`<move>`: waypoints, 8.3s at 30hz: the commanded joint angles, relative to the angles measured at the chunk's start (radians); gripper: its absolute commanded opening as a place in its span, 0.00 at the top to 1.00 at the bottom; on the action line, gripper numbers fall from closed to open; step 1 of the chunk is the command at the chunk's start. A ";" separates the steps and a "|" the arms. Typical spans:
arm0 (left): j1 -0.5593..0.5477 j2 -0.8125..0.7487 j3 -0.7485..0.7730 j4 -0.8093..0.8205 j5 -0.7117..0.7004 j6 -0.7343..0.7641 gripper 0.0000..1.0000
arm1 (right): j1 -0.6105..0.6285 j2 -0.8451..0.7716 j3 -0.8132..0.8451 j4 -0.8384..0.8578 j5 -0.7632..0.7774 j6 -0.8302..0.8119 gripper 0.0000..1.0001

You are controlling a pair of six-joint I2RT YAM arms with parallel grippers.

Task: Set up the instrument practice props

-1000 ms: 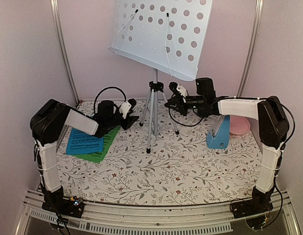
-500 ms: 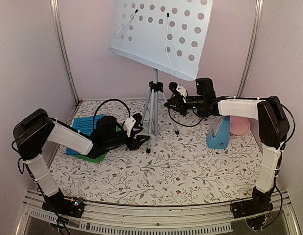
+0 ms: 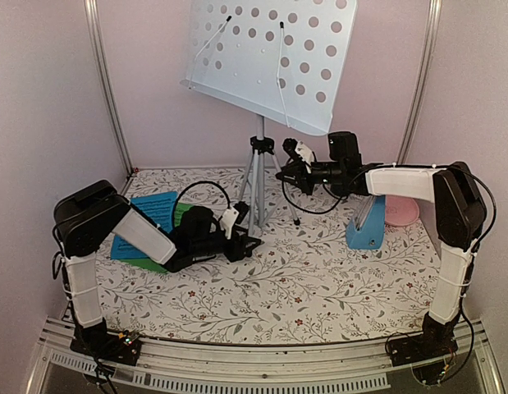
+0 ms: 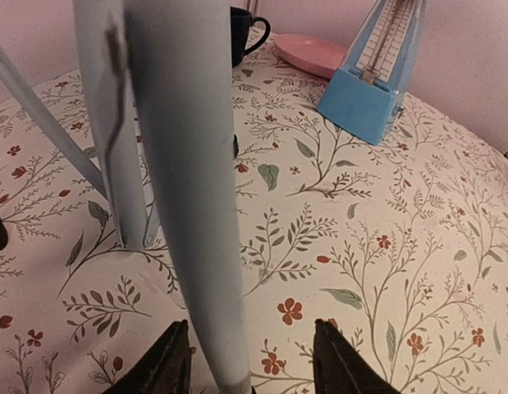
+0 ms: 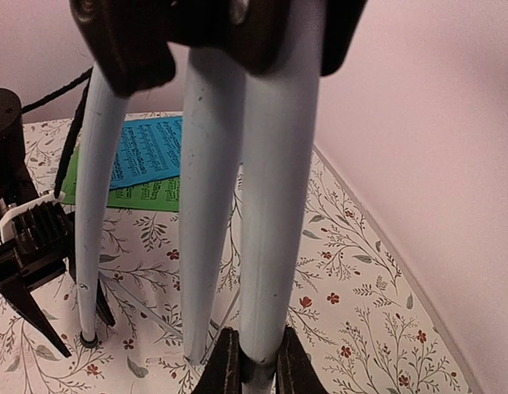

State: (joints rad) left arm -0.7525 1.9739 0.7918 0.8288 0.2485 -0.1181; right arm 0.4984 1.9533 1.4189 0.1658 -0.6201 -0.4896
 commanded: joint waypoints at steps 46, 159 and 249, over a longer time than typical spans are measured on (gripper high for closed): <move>-0.014 -0.071 -0.081 0.008 0.020 -0.123 1.00 | -0.012 0.065 -0.134 -0.077 0.064 -0.004 0.61; -0.355 0.085 0.007 -0.141 -0.299 -0.389 1.00 | 0.003 0.207 0.080 -0.073 0.520 -0.247 0.94; 0.295 0.080 0.526 -0.517 0.523 0.513 0.62 | 0.162 -0.331 -0.439 0.110 0.277 0.810 0.17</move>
State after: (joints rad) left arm -0.4496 2.0659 1.3201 0.3271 0.7246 0.4000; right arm 0.6540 1.5894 0.9470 0.2325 -0.3321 0.2974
